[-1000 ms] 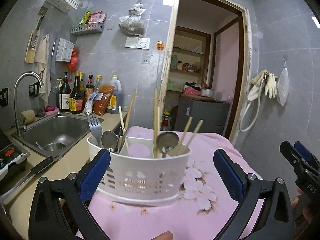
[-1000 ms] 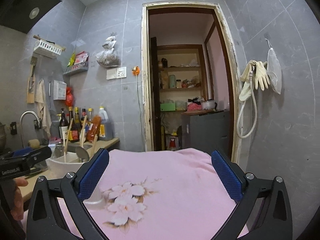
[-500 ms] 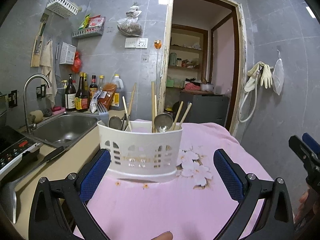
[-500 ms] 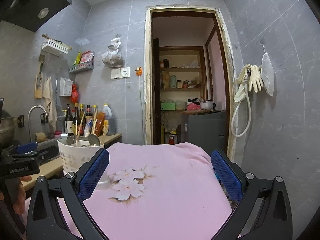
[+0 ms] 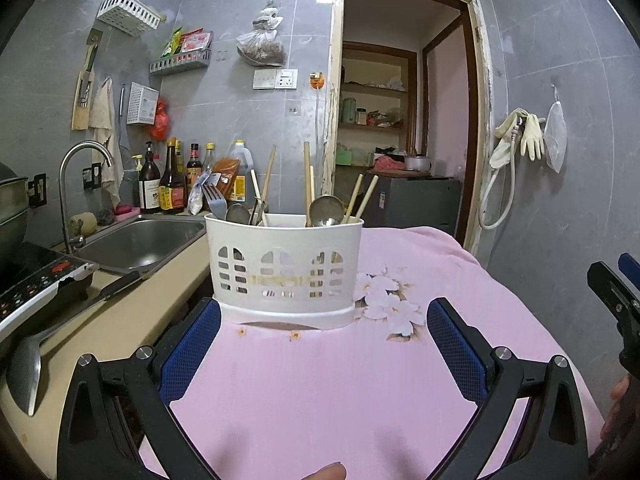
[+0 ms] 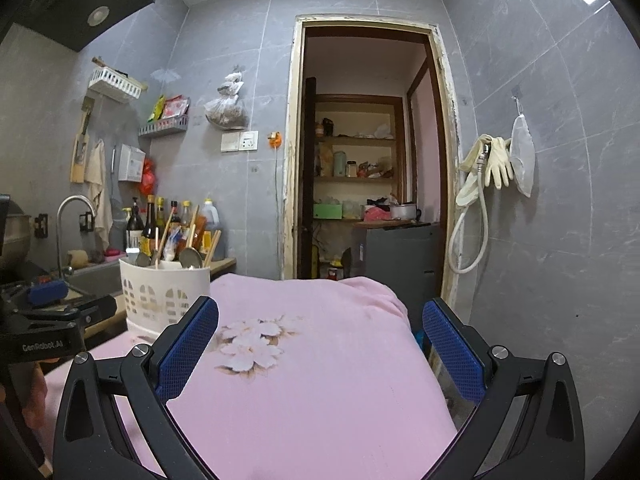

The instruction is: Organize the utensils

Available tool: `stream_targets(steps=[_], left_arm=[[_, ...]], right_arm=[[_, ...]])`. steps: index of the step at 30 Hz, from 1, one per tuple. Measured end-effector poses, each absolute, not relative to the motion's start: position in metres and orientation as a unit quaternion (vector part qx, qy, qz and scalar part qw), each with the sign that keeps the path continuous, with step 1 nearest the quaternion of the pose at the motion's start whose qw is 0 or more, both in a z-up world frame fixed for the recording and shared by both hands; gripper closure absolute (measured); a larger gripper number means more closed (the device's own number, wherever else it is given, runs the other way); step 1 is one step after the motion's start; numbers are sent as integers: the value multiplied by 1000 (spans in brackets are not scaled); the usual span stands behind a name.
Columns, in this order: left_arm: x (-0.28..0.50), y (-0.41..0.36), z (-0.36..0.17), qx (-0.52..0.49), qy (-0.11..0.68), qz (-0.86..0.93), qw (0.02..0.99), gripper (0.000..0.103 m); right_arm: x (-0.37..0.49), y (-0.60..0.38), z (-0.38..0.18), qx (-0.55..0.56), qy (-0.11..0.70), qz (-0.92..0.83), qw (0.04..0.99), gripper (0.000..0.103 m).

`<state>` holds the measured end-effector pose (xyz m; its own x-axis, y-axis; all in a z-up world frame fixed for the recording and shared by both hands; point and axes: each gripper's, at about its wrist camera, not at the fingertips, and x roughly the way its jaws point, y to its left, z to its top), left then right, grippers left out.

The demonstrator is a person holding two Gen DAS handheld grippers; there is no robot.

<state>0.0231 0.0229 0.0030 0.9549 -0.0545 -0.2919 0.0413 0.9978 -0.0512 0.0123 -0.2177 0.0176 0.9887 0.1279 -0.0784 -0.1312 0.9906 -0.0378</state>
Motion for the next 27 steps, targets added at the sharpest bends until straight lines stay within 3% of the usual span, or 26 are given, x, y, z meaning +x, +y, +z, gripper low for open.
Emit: stream_targets(steps=[27], left_arm=[[7,14,-25,-34,147,-11,989,2]], right_arm=[[0,-227,-10,-7,49,43,998,0]])
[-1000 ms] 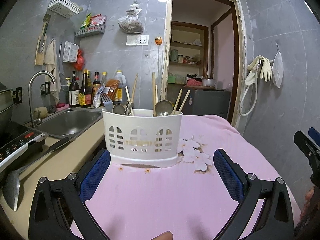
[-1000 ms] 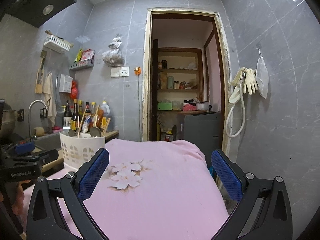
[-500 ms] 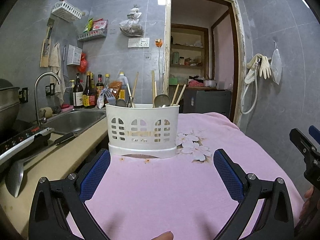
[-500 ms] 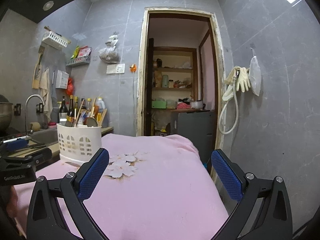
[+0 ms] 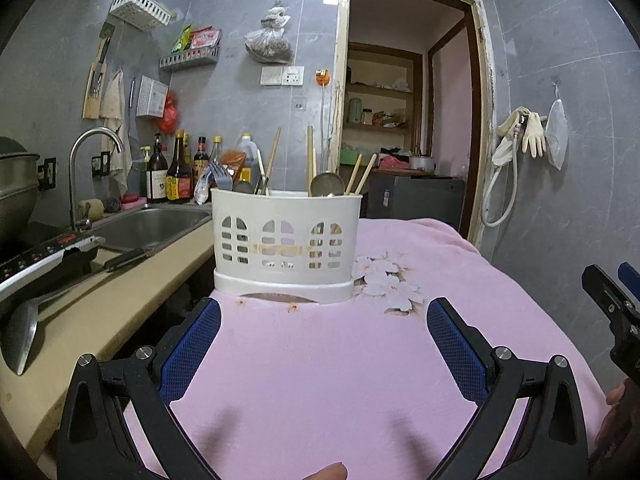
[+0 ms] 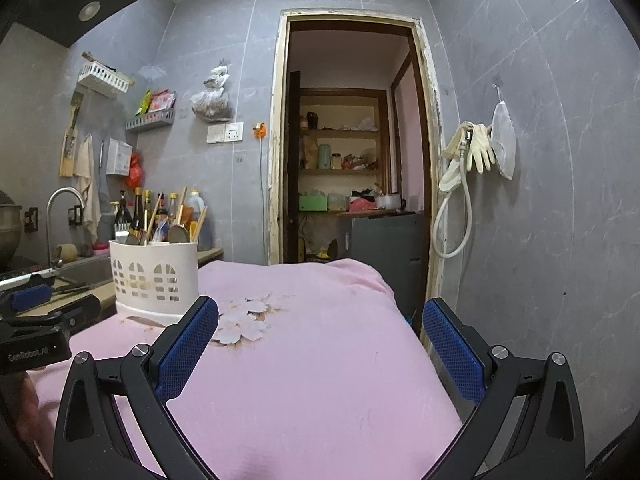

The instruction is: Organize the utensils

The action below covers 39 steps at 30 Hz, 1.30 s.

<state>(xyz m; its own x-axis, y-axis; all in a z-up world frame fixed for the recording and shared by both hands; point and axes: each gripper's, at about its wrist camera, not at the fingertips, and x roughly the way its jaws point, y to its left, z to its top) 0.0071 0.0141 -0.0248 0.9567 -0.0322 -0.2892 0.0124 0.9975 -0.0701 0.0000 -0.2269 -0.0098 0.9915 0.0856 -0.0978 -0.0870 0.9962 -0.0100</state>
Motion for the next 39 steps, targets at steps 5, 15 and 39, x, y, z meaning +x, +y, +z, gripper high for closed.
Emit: stream_targets(steps=[5,15,39], left_arm=[[8,15,-27,-34,148,-12,988,2],[7,14,-27,-31,145,-11,989,2],[7,14,-26,-33,145,-13,989,2]], right_arm=[[0,-226,-10,-9,50,43,998,0],[0,-227,-10,-8,50,44,998,0],[0,-227,-11,-9,52,42,998,0]])
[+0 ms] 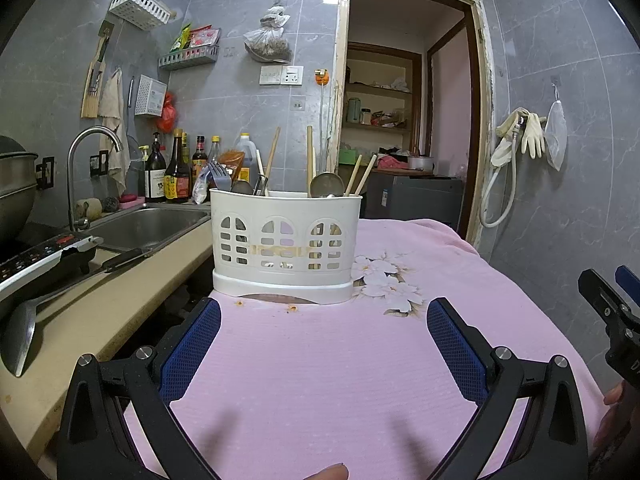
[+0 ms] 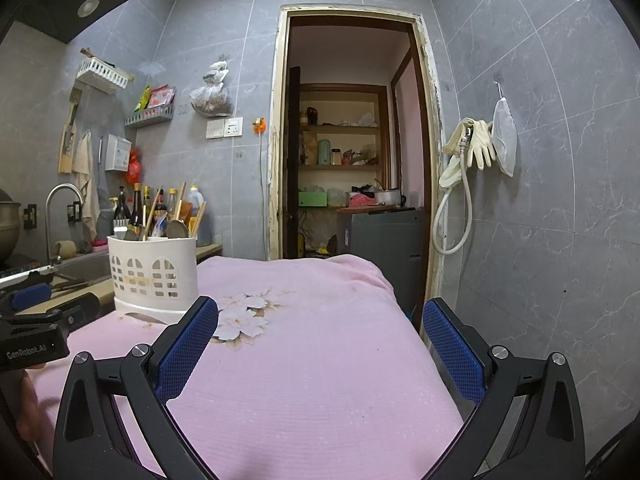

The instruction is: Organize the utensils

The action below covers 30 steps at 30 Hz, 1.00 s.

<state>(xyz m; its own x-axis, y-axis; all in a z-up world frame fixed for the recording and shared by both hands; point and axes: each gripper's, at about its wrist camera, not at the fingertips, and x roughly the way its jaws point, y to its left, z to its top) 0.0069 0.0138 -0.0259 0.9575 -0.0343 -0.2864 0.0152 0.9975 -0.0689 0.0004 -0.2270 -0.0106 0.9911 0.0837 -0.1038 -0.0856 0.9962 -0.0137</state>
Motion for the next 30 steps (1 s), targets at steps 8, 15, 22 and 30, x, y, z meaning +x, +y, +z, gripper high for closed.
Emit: stream_targets(steps=[8,15,22,30], left_arm=[[7,16,-25,-36,144,-14,989,2],[7,15,-25,-36,144,-14,989,2],[7,14,-24,-37,144,-13,989,2],[7,15,-23,-38,144,-14,989,2]], right_arm=[[0,-228,-11,-9,52,42,998,0],[1,-227,-11,-9,52,42,998,0],[1,-228,-10,-9,52,42,998,0],[0,-228,-10,-9,53,43,998,0]])
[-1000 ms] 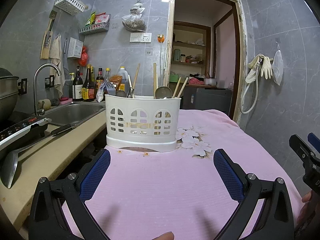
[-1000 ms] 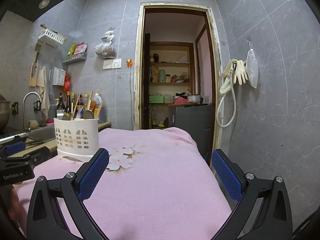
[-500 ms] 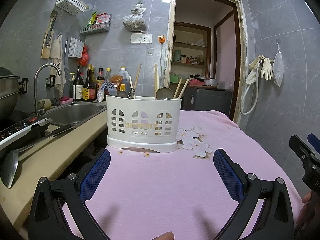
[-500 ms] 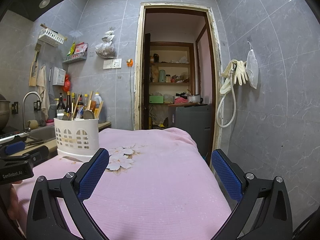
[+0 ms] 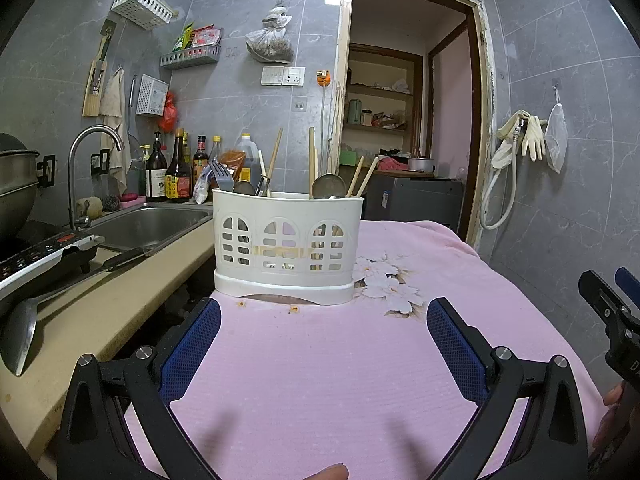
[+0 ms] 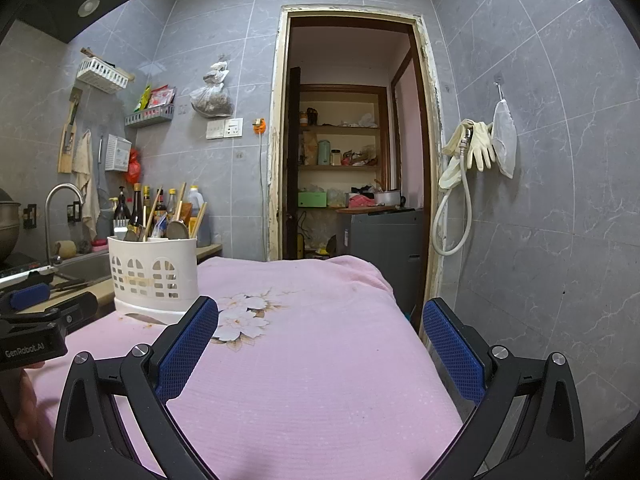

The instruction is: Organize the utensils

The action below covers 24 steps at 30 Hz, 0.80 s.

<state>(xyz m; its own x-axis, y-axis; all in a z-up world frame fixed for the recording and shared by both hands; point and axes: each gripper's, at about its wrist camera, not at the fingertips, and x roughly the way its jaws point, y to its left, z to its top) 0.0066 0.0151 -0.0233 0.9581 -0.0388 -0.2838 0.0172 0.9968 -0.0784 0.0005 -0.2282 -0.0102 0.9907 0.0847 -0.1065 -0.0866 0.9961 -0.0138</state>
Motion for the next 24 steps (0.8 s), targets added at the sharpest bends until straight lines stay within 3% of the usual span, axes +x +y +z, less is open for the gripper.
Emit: stream_targets(steps=[24], left_arm=[[7,15,-23,-38,144,-14,989,2]], right_arm=[[2,-228,-11,-10,54,42,998,0]])
